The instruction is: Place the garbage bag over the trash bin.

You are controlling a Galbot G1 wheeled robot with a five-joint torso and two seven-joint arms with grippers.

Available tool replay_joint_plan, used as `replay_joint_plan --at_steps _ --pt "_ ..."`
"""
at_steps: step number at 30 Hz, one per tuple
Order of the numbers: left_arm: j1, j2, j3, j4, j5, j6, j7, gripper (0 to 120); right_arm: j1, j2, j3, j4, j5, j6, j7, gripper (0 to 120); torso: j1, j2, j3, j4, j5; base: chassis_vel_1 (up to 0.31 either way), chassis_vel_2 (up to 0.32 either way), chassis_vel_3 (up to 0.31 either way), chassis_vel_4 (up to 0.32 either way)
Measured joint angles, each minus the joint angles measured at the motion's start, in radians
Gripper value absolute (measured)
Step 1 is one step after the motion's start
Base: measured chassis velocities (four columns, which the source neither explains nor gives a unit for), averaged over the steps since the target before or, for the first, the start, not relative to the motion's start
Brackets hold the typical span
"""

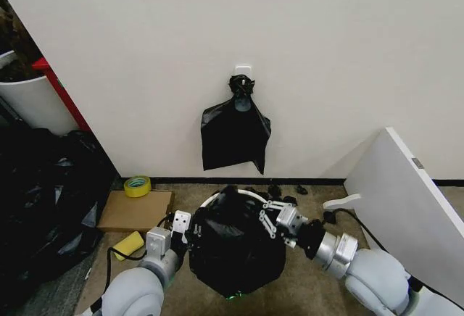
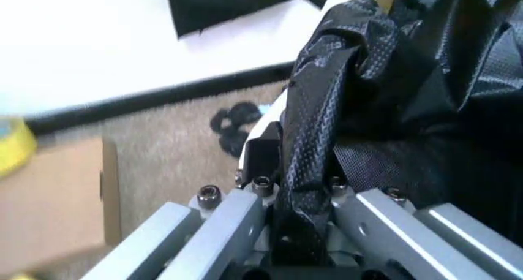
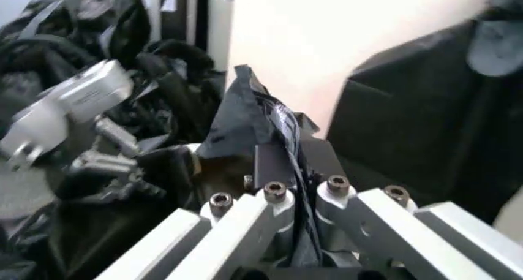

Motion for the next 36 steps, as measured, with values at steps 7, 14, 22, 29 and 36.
replay_joint_plan --at_steps 7,14,22,29,36 --pt "-0.007 0.013 0.005 0.011 0.06 -0.014 0.05 0 0.003 0.002 0.034 -0.017 0.052 -0.012 0.019 0 0.0 0.0 0.0 0.0002 0.0 0.0 0.0 0.0 0.0" --pt "-0.006 0.026 0.005 0.004 0.108 -0.045 0.118 0 0.019 -0.009 0.072 -0.085 0.094 -0.026 0.043 0 0.0 0.0 0.0 0.0003 0.0001 0.0 0.0 0.0 0.0" --pt "0.003 0.032 0.003 0.001 0.171 -0.101 0.178 0 0.025 -0.056 0.088 -0.167 0.08 -0.022 0.013 0 0.0 0.0 0.0 0.0001 0.0001 0.0 0.0 0.0 0.0" --pt "0.001 0.035 0.004 0.006 0.186 -0.146 0.218 0 0.027 -0.08 0.095 -0.207 0.092 -0.023 -0.038 0 0.0 0.0 0.0 0.0001 0.0 0.0 0.0 0.0 0.0" --pt "0.001 0.028 0.002 0.022 0.186 -0.171 0.224 0 0.011 -0.093 0.107 -0.24 0.134 0.0 -0.111 0 0.0 0.0 0.0 0.0001 0.0 0.0 0.0 0.0 0.0"
